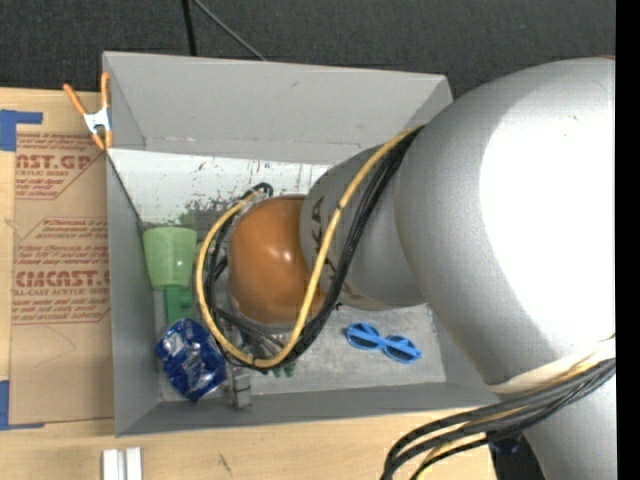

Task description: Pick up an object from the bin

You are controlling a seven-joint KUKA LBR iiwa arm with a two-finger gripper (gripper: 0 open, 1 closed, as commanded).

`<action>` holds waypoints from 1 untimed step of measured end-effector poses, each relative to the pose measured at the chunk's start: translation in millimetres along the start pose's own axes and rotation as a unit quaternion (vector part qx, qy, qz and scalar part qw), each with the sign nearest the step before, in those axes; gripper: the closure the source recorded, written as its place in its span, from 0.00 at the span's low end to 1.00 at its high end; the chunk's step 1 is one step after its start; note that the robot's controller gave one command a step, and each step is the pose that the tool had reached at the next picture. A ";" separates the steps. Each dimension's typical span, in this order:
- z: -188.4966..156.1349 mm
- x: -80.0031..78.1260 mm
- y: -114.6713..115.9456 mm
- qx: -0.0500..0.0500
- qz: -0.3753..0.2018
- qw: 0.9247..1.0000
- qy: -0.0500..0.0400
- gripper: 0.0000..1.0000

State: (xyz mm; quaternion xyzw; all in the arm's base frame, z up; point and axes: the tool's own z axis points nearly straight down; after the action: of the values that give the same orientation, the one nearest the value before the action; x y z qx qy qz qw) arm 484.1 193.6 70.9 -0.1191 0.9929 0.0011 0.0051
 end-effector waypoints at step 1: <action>1.3 2.8 -0.4 0.000 0.001 1.000 0.005 1.00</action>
Offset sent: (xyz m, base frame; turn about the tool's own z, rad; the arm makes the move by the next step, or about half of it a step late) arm 0.0000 0.0000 0.0000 0.0000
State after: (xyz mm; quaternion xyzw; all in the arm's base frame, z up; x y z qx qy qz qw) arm 481.5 192.6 69.6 -0.1184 0.9930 0.0005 0.0001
